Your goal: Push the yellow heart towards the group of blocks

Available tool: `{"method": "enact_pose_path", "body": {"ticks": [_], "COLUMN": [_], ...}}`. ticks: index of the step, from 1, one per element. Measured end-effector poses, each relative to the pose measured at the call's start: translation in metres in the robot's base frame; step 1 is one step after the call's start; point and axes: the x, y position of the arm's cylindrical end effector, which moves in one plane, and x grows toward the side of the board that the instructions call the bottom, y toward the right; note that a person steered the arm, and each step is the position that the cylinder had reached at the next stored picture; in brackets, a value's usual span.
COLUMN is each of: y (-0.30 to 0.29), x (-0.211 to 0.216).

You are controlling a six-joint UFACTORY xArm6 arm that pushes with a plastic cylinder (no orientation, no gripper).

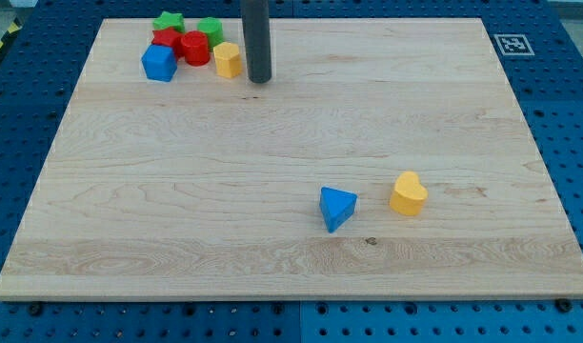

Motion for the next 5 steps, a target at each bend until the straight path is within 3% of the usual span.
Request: {"method": "enact_pose_path", "body": {"ticks": [1,3,4,5], "y": [-0.031,-0.054,-0.014,0.068], "x": [-0.026,-0.029,-0.022,0.007]}}
